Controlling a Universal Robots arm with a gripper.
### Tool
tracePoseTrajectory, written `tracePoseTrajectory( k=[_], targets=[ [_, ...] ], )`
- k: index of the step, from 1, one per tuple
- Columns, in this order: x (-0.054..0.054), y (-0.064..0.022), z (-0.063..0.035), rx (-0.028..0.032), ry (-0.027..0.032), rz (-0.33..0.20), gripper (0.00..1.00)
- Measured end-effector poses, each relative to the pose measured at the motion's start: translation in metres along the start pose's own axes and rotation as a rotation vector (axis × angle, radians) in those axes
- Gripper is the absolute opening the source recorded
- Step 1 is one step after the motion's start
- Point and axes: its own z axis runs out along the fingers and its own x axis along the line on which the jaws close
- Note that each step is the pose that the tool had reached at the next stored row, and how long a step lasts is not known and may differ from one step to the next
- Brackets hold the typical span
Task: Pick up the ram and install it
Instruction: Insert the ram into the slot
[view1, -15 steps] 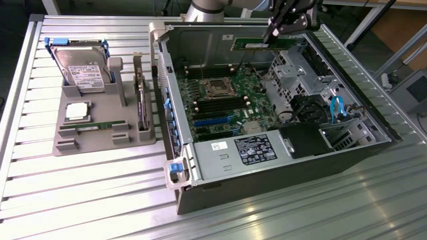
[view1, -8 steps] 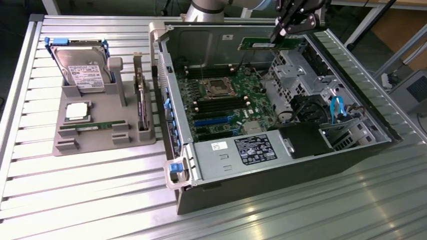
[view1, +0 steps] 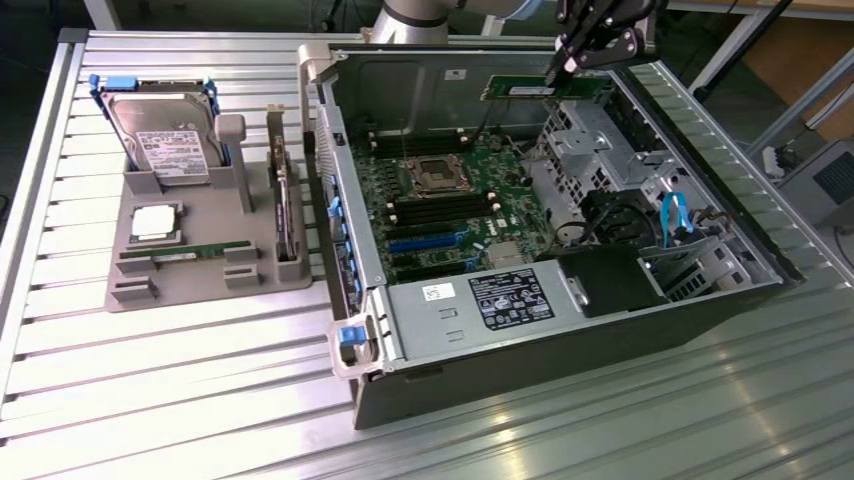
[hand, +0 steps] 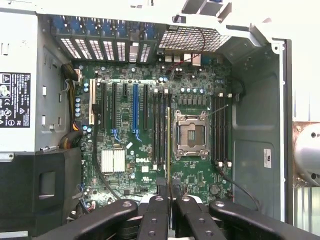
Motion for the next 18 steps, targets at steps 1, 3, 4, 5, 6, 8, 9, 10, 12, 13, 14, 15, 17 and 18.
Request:
tracePoseTrajectory(
  k=[1,3,4,5,6,8,9,10,12,13,14,15,17,18],
  targets=[
    [0.0000,0.0000,0.0002,0.0000,0.0000,0.000,0.12],
    [0.0001,-0.0001,0.0006,0.0000,-0.0001,0.000,0.12],
    [0.0001,-0.0001,0.0007,0.0000,0.0000,0.000,0.12],
    [0.0001,-0.0001,0.0009,0.0000,0.0000,0.000,0.12],
    [0.0002,-0.0001,0.0011,0.0000,0.0000,0.000,0.12],
    [0.0003,0.0003,0.0017,0.0000,0.0000,0.000,0.12],
    [0.0003,0.0004,0.0020,0.0000,0.0000,0.000,0.12],
    [0.0004,0.0005,0.0027,0.0000,0.0000,0.000,0.12],
    [0.0005,0.0010,0.0036,0.0000,0.0000,0.000,0.12],
    [0.0006,0.0013,0.0040,0.0000,0.0000,0.000,0.12],
    [0.0006,0.0015,0.0043,0.0000,0.0000,0.000,0.12],
    [0.0007,0.0018,0.0047,0.0000,0.0000,0.000,0.12],
    [0.0008,0.0022,0.0054,0.0000,0.0001,0.000,0.12],
    [0.0008,0.0025,0.0057,0.0000,0.0000,0.000,0.12]
  ],
)
